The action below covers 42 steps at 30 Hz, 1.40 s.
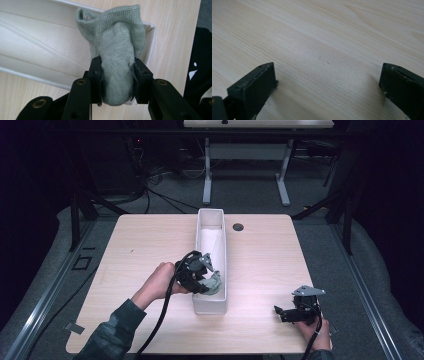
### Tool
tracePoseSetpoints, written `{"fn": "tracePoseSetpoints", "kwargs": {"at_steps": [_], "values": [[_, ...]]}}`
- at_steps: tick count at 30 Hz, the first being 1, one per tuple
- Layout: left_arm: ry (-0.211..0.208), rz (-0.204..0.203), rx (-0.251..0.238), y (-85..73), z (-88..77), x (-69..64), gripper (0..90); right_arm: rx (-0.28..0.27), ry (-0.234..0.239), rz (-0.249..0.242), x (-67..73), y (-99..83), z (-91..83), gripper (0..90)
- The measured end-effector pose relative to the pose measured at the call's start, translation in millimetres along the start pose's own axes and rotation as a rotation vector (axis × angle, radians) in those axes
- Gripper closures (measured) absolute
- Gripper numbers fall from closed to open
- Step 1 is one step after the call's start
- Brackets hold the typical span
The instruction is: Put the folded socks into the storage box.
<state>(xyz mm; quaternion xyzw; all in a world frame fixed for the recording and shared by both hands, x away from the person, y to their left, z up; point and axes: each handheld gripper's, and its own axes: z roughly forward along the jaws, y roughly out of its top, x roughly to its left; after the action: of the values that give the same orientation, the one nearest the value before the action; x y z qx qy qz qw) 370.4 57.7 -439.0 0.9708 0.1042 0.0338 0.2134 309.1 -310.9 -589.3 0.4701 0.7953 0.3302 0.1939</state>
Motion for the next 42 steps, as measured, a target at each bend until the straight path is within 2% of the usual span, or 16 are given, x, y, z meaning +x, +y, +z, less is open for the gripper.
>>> {"fn": "tracePoseSetpoints", "kwargs": {"at_steps": [10, 19, 42], "values": [[-0.008, 0.007, 0.04, 2.9, 11.1, 0.4, 65.6, 0.0, 0.0, 0.0, 0.0, 0.0, 0.0, 0.5], [-0.027, -0.005, 0.082, 2.9, 24.0, 1.6, 65.3, 0.0, 0.0, 0.0, 0.0, 0.0, 0.0, 0.5], [-0.038, -0.001, 0.124, 7.3, 36.1, 1.9, 61.5, 0.0, 0.0, 0.0, 0.0, 0.0, 0.0, 0.5]]}}
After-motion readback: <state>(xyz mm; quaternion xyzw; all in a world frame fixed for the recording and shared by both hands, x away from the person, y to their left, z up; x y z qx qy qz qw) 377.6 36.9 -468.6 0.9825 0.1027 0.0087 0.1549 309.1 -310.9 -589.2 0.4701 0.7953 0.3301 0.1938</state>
